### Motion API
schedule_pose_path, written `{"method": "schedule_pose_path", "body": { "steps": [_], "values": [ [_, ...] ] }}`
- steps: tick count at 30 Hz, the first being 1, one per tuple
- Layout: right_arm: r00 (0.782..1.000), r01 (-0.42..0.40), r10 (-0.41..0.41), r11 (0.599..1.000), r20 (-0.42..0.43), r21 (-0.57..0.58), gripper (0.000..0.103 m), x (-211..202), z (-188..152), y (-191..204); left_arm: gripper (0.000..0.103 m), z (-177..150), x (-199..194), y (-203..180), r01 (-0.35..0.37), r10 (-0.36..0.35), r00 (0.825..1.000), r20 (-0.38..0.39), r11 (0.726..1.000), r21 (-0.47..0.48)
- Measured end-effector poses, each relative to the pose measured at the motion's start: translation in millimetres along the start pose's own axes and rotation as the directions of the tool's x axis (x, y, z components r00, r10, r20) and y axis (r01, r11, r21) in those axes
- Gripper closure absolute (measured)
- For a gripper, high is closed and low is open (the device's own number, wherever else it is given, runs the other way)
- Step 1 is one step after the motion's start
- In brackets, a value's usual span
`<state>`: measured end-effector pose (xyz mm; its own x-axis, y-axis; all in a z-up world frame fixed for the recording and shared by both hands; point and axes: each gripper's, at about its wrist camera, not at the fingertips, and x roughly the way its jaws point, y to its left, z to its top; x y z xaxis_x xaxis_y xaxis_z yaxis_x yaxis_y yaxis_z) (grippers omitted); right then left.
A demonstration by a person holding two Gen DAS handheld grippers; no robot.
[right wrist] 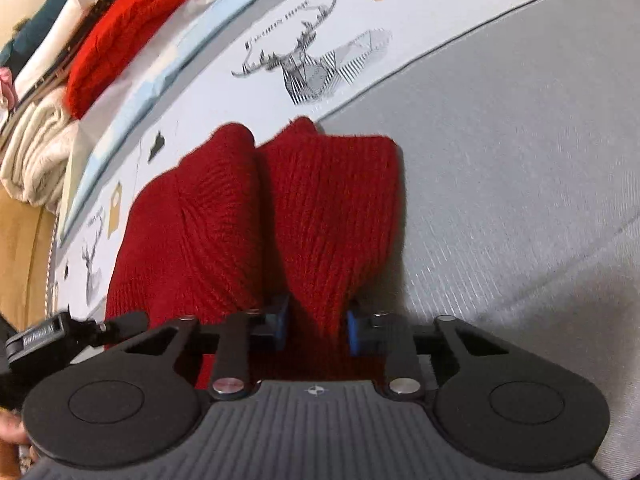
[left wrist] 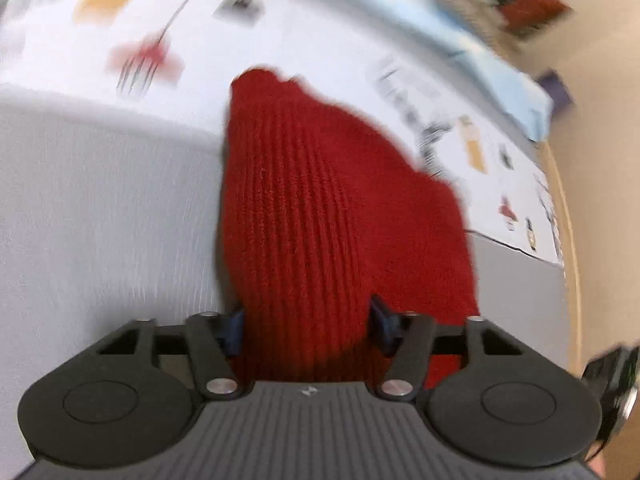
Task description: Fold small clothes
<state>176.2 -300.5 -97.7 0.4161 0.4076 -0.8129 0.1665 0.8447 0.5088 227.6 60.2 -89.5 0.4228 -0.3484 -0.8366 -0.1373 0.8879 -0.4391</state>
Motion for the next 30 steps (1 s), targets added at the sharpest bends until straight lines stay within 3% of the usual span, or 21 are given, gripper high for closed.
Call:
{"method": "schedule_pose_path", "body": {
  "steps": [4, 8, 12, 15, 20, 21, 23, 25, 27, 30],
  "values": [
    [0.999, -0.016, 0.017, 1.000, 0.051, -0.017, 0.081, 2.2, 2.0, 18.3, 0.043, 6.1, -34.1, -13.5, -0.043, 0.026, 0.990, 0.137, 0.991, 0.125],
    [0.992, -0.068, 0.069, 0.998, 0.110, -0.008, 0.082, 14.2, 6.9, 49.3, 0.043, 19.4, -52.4, 9.8, -0.077, 0.063, 0.979, 0.192, 0.995, 0.066],
    [0.986, -0.084, 0.090, 0.995, 0.143, -0.045, 0.082, 39.8, 9.8, 86.5, 0.040, 35.5, -53.7, 47.5, -0.100, 0.108, 0.982, 0.157, 0.993, -0.054],
    [0.994, -0.022, 0.033, 0.995, 0.108, -0.098, 0.082, 61.9, 6.2, 104.1, 0.040, 40.3, -65.2, 73.3, -0.130, 0.145, 0.976, 0.162, 0.987, -0.099],
    [0.996, 0.048, -0.038, 0.991, 0.079, -0.129, 0.076, 71.2, 9.0, 113.7, 0.039, 35.4, -81.0, 77.3, -0.104, 0.108, 0.983, 0.149, 0.994, -0.033],
    [0.994, 0.073, -0.060, 0.986, 0.087, -0.153, 0.070, 69.7, 10.0, 116.6, 0.040, 32.1, -81.0, 76.8, -0.114, 0.114, 0.984, 0.135, 0.993, -0.009],
    [0.988, 0.104, -0.085, 0.983, 0.127, -0.149, 0.069, 62.3, 9.5, 116.5, 0.040, 24.9, -81.7, 76.2, -0.130, 0.126, 0.984, 0.123, 0.991, 0.025],
    [0.978, 0.117, -0.091, 0.985, 0.189, -0.130, 0.060, 46.6, 5.4, 115.1, 0.040, 18.1, -82.5, 73.4, -0.138, 0.132, 0.983, 0.125, 0.989, 0.042],
    [0.971, 0.091, -0.061, 0.988, 0.233, -0.122, 0.057, 31.6, 3.0, 115.2, 0.040, 12.5, -83.7, 73.4, -0.138, 0.131, 0.983, 0.127, 0.989, 0.046],
    [0.986, -0.019, 0.045, 0.987, 0.163, -0.158, 0.057, 27.1, -3.1, 117.4, 0.040, 6.2, -85.7, 72.8, -0.146, 0.138, 0.982, 0.127, 0.988, 0.055]
  ]
}}
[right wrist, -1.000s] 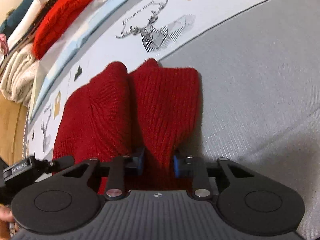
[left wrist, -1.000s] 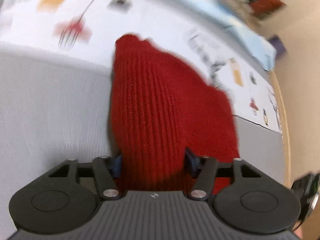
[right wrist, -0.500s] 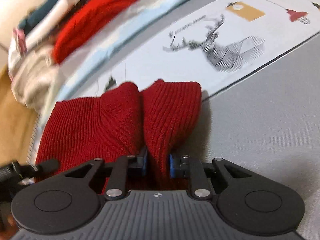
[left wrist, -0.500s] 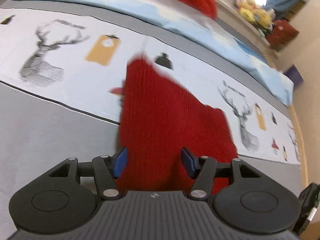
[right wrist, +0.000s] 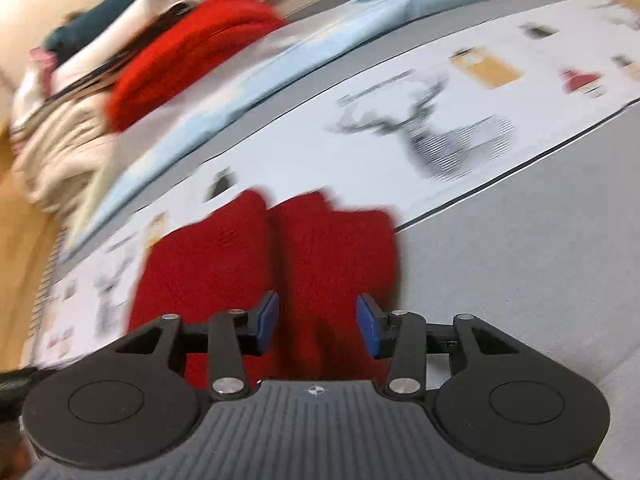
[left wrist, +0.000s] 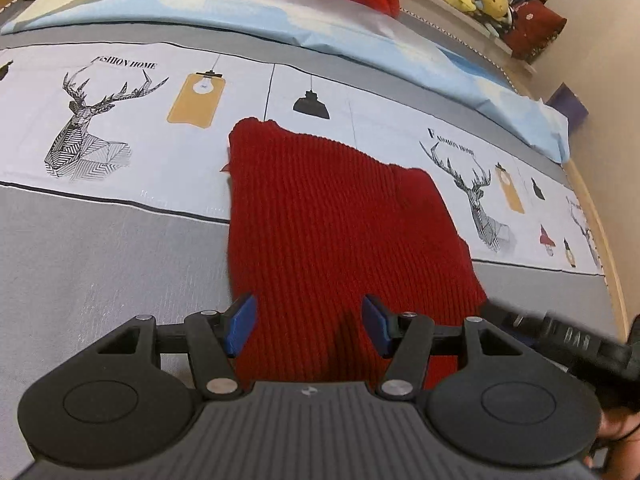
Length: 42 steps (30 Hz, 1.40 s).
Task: Fold small clothes
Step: 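Withdraw both open tools up from the folded sweater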
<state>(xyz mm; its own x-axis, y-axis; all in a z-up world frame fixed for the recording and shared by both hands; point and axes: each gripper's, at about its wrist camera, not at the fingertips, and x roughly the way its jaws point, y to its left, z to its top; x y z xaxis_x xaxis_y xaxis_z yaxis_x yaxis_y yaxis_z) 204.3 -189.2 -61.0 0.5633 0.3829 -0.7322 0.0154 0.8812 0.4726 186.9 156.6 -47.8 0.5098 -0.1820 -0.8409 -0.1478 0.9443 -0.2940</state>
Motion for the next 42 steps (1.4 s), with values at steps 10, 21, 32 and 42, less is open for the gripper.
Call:
{"method": "schedule_pose_path", "body": {
  "steps": [10, 21, 32, 42],
  "values": [
    [0.991, -0.050, 0.021, 0.974, -0.133, -0.221, 0.085, 3.7, -22.4, 21.6, 0.050, -22.7, 22.4, 3.7, -0.026, 0.034, 0.994, -0.105, 0.997, 0.078],
    [0.981, 0.032, -0.049, 0.995, -0.186, -0.096, 0.057, -1.2, -21.7, 0.7, 0.038, -55.5, 16.6, -4.2, -0.103, 0.138, 0.982, -0.128, 0.963, 0.248],
    [0.976, 0.218, -0.206, 0.928, 0.070, -0.303, 0.043, -70.4, -31.3, 22.3, 0.001, -92.9, -78.6, -53.0, -0.342, 0.247, 0.925, 0.289, 0.873, 0.348],
    [0.932, 0.234, -0.101, 0.899, 0.347, -0.369, 0.001, -164.4, -83.1, 40.6, 0.000, -174.8, -153.1, -72.9, -0.313, 0.135, 0.868, 0.477, 0.896, 0.315]
  ]
}}
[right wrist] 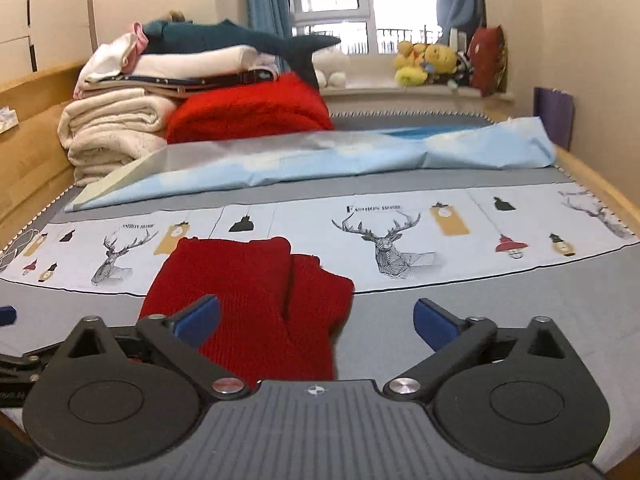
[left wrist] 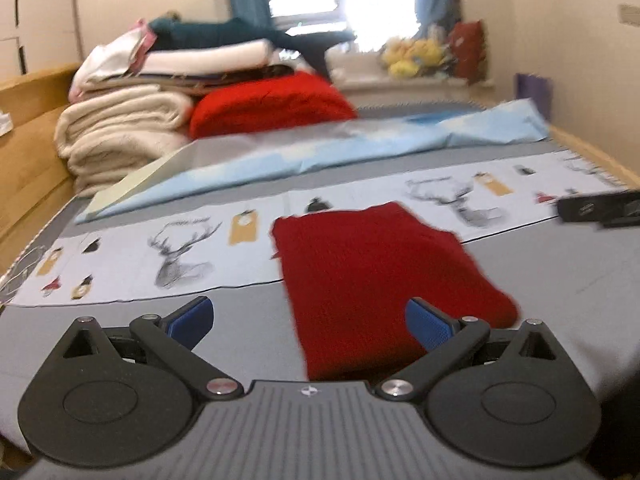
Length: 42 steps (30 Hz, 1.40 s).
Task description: Fold small clothes
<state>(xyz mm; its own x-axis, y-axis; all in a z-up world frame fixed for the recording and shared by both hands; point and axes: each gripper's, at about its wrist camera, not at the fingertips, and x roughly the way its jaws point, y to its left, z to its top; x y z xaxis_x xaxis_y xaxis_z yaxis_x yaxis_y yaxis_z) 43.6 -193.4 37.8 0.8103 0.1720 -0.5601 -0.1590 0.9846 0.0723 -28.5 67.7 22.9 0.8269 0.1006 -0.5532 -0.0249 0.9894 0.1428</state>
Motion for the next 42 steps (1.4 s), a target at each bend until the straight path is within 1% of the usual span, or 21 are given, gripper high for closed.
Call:
{"method": "schedule_pose_path", "body": {
  "steps": [3, 4, 5, 6, 7, 8, 9, 11, 13, 15, 17, 19, 22, 26, 42],
  "values": [
    [1.000, 0.020, -0.020, 1.000, -0.002, -0.003, 0.001, -8.7, -17.3, 2.7, 0.001, -20.1, -12.7, -3.9, 0.015, -0.015, 1.000, 0.019, 0.999, -0.028],
    [1.000, 0.026, -0.026, 1.000, -0.013, 0.000, 0.001, -9.7, -27.2, 4.0, 0.000, -30.3, -10.8, -4.2, 0.016, -0.016, 1.000, 0.011, 0.999, -0.046],
    [0.999, 0.030, -0.030, 1.000, -0.030, 0.006, 0.001, -8.6, -36.5, 4.0, 0.000, -38.6, -4.3, -5.1, 0.008, -0.009, 1.000, -0.024, 0.998, -0.060],
    [0.997, 0.035, -0.035, 0.999, -0.067, 0.007, 0.001, -4.7, -46.4, 4.9, 0.001, -42.3, 6.7, -7.2, -0.018, 0.011, 0.995, -0.095, 0.997, -0.075],
    [0.993, 0.040, -0.040, 0.999, -0.115, 0.002, 0.001, -0.7, -52.1, 8.1, 0.001, -43.2, 12.2, -6.5, -0.030, 0.017, 0.990, -0.141, 0.995, -0.092],
    [0.989, 0.039, -0.038, 0.999, -0.140, 0.003, 0.001, 2.8, -54.6, 10.6, 0.001, -40.5, 17.1, -5.0, -0.026, 0.007, 0.988, -0.156, 0.992, -0.121],
    [0.990, 0.030, -0.028, 1.000, -0.137, 0.011, 0.001, 4.6, -55.8, 13.0, 0.001, -37.7, 19.2, -2.9, -0.022, 0.001, 0.989, -0.147, 0.990, -0.137],
    [0.993, 0.027, -0.028, 1.000, -0.111, -0.015, 0.001, 6.7, -54.7, 19.0, 0.001, -34.3, 26.2, -2.4, -0.036, 0.016, 0.989, -0.144, 0.989, -0.142],
    [0.994, 0.039, -0.045, 0.997, -0.102, -0.059, 0.001, 11.5, -55.1, 26.1, 0.001, -35.9, 33.9, -2.0, -0.045, 0.019, 0.985, -0.170, 0.987, -0.152],
    [0.992, 0.039, -0.045, 0.998, -0.115, -0.055, 0.001, 15.4, -56.8, 28.4, 0.001, -37.7, 39.5, -1.1, -0.048, 0.008, 0.978, -0.208, 0.981, -0.189],
    [0.991, 0.028, -0.032, 0.999, -0.133, -0.035, 0.001, 18.2, -57.4, 29.7, 0.001, -37.2, 47.4, 3.1, -0.035, -0.020, 0.973, -0.231, 0.973, -0.230],
    [0.990, 0.024, -0.029, 0.999, -0.138, -0.037, 0.001, 18.7, -57.8, 32.4, 0.001, -35.6, 51.6, 3.9, -0.036, -0.023, 0.972, -0.235, 0.969, -0.245],
    [0.991, 0.024, -0.030, 0.999, -0.129, -0.045, 0.001, 19.6, -57.1, 36.0, 0.001, -34.8, 54.1, -0.8, -0.038, -0.020, 0.971, -0.236, 0.970, -0.240],
    [0.990, 0.022, -0.029, 0.999, -0.141, -0.049, 0.001, 24.7, -58.1, 40.7, 0.001, -36.3, 58.0, -2.1, -0.031, -0.030, 0.969, -0.246, 0.970, -0.241],
    [0.987, -0.015, -0.001, 0.995, -0.162, -0.097, 0.001, 33.7, -60.4, 63.7, 0.001, -37.2, 62.4, 3.7, -0.030, -0.032, 0.970, -0.243, 0.969, -0.247]
  ]
}}
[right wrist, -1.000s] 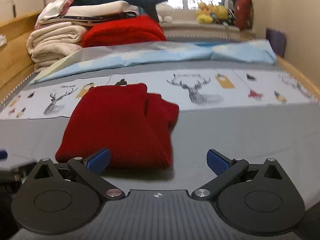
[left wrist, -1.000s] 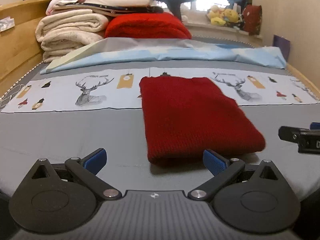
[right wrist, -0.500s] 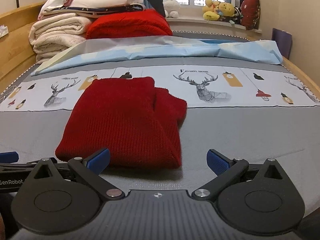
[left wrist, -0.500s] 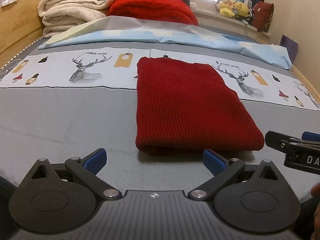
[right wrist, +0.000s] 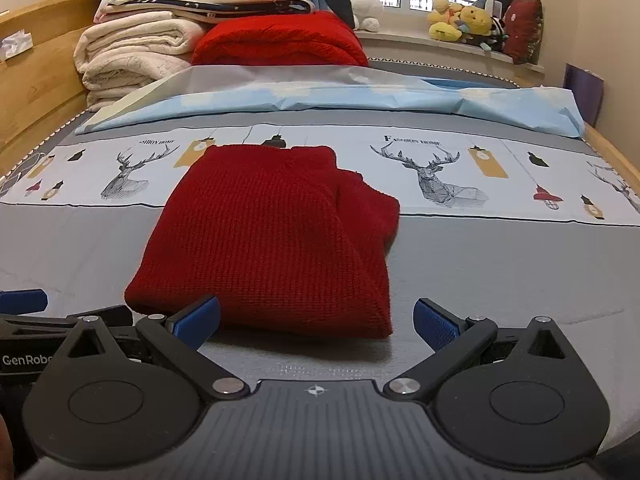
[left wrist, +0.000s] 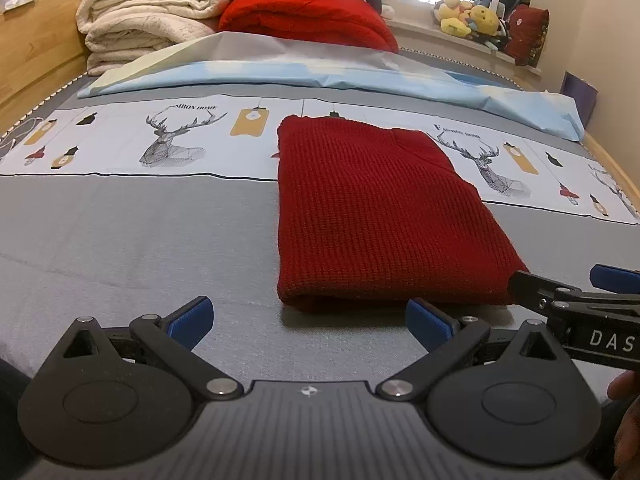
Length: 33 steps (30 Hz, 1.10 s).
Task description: Fold small clothes
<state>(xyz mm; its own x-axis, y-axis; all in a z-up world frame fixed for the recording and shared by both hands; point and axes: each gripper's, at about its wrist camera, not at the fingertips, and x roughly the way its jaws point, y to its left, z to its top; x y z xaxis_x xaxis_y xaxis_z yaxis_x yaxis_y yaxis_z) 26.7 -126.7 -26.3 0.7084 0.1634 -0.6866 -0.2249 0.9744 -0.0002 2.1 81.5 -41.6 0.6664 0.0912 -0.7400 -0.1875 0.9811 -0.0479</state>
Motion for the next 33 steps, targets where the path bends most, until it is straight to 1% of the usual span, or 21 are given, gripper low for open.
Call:
{"method": "schedule_pose_path", "body": {
  "steps": [33],
  "values": [
    [1.000, 0.005, -0.005, 1.000, 0.010, -0.011, 0.001, -2.1, 0.7, 3.0, 0.001, 4.8, 0.1, -0.3, 0.005, -0.005, 1.000, 0.005, 1.000, 0.002]
  ]
}}
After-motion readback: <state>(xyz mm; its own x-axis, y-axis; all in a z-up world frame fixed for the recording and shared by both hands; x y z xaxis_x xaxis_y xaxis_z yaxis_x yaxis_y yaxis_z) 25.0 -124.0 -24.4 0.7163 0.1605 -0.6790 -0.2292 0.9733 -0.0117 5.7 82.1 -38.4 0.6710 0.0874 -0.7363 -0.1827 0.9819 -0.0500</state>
